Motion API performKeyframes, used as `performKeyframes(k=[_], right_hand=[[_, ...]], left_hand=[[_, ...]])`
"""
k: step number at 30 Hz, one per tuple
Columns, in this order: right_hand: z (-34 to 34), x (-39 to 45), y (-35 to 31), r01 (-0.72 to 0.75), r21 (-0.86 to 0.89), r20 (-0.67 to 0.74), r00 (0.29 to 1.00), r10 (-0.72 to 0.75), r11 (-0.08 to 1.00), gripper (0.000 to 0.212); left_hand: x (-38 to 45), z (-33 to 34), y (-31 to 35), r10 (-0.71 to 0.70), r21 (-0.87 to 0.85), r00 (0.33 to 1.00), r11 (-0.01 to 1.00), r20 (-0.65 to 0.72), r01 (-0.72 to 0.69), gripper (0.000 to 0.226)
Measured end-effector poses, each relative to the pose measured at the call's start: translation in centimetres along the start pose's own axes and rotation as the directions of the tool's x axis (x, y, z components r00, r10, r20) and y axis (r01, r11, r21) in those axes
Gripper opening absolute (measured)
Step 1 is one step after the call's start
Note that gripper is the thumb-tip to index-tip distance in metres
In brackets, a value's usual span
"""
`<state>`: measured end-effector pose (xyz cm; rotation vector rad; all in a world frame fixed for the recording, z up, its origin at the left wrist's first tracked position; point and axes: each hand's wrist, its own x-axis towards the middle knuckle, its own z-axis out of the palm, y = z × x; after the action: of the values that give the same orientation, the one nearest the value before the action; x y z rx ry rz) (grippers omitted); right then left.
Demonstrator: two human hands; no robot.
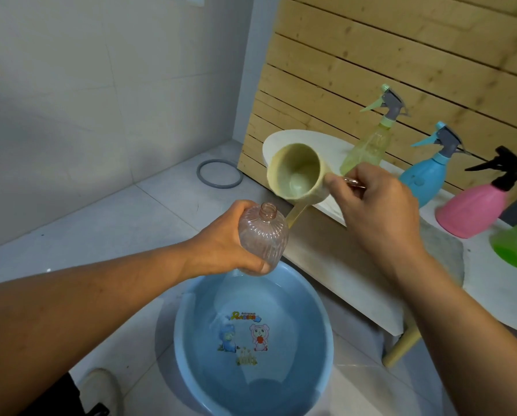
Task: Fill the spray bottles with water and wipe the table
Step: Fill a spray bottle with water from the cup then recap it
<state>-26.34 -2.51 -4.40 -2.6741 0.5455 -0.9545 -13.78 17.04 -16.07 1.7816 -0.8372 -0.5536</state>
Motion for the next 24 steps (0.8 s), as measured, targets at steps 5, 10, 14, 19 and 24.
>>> performKeyframes(k=[5,10,14,19,24], right_hand=[[2.8,0.6,3.5,-0.416,0.136,0.24,0.894,0.378,0.899,0.047],[8.1,-2.2,5.7,-0.659,0.226,0.537,0.699,0.473,0.718,0.039],[12.2,-4.1,6.7,-0.612,0.018,0.689,0.58,0.434,0.791,0.03],[16.9,-7.6,9.3,-0.591,-0.134,0.782,0.43,0.452,0.796,0.026],[19.9,-10.4,11.5,-0.336,-0.26,0.771,0.493,0.405,0.905,0.032]], left_hand=[[-0.2,-0.3,0.6,0.0,-0.064,1.0,0.998,-0.029,-0.002,0.106],[-0.5,0.1,0.2,-0.004,-0.081,1.0,0.997,-0.026,0.002,0.102],[-0.5,0.4,-0.5,-0.012,-0.099,0.999,0.995,-0.029,0.009,0.106],[0.1,0.4,-0.8,-0.02,-0.107,0.998,0.994,-0.058,0.014,0.098],[0.5,0.7,-1.0,-0.032,-0.095,0.997,0.995,-0.064,0.026,0.101]])
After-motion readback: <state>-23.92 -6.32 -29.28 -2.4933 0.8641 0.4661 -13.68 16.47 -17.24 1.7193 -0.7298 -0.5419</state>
